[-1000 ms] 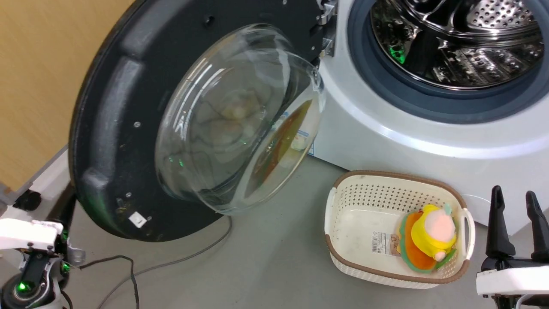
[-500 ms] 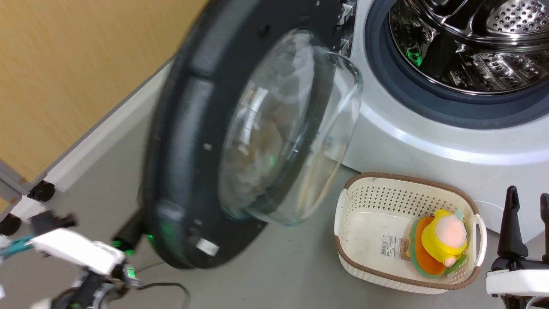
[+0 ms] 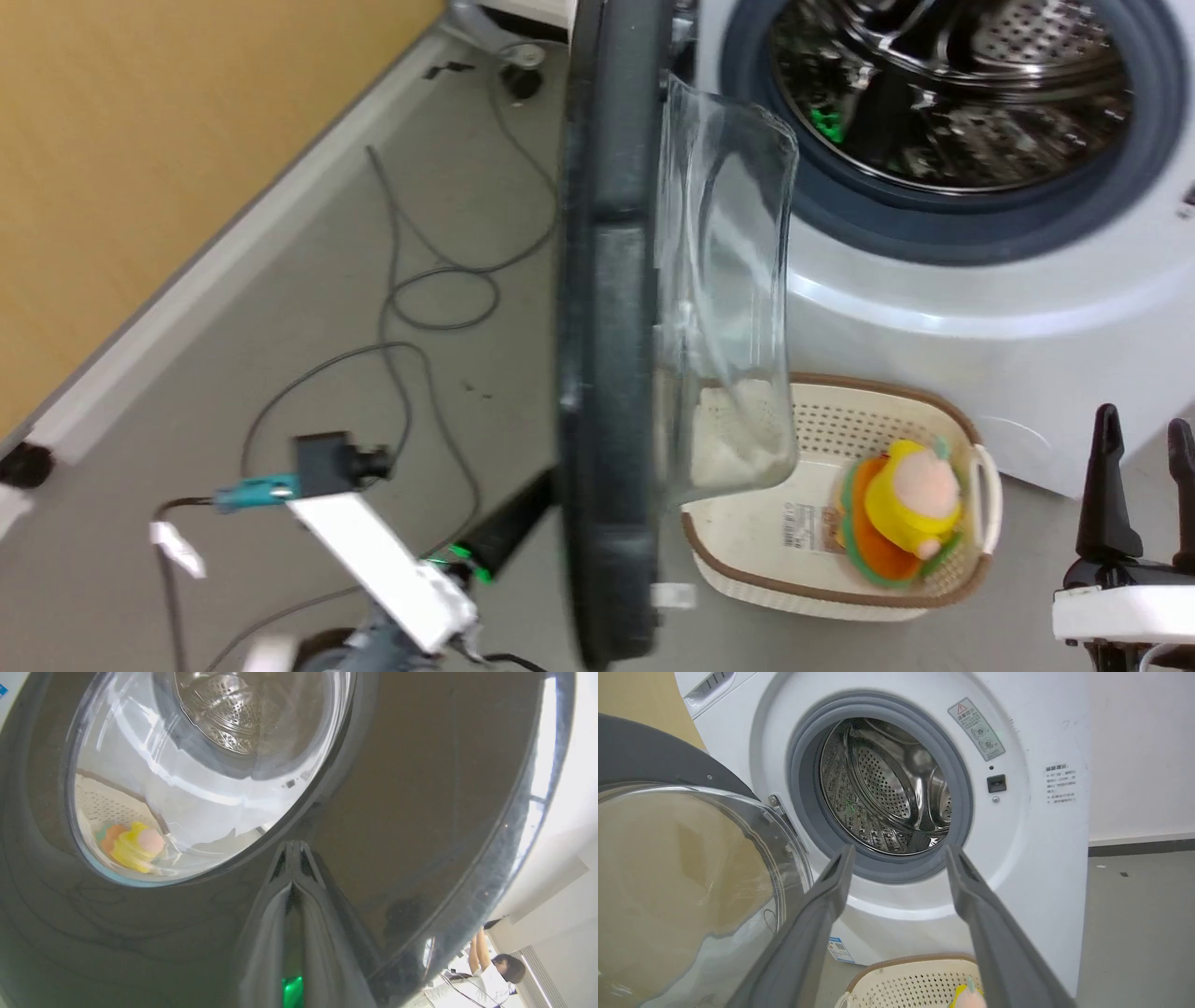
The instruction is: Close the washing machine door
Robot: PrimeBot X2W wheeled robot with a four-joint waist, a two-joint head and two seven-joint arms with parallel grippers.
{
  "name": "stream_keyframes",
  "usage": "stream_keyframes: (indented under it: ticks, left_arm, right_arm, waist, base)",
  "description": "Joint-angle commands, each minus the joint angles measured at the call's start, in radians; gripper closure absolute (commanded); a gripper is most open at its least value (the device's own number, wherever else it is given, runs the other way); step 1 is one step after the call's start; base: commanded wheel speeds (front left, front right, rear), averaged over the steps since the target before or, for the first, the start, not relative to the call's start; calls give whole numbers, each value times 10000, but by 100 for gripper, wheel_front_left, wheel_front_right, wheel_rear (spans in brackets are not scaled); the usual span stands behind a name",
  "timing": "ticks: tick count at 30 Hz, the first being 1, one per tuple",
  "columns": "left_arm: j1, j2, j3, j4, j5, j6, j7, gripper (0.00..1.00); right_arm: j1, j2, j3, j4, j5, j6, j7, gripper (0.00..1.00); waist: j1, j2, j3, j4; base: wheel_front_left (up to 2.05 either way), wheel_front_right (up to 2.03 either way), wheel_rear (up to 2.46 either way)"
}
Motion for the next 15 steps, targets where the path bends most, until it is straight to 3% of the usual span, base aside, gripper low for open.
stream_keyframes:
  ticks: [1, 6, 15]
  left_arm:
    - [-126, -43, -564, 22, 156, -46, -292, 100]
    - [-520, -87, -1421, 353, 314, -46, -1001, 100]
    - [-1849, -187, -3198, 2046, 930, -46, -3283, 100]
  right_arm:
    - [-177, 3, -28, 2, -71, 8, -44, 0]
    - [-206, 3, 25, 3, -98, 8, -44, 0]
    - [-364, 3, 144, 20, -143, 8, -44, 0]
  waist:
    - [1, 0, 14, -416]
    - [1, 0, 51, -971]
    - [1, 0, 273, -2336]
  base:
    - [0, 0, 0]
    - [0, 0, 0]
    - [0, 0, 0]
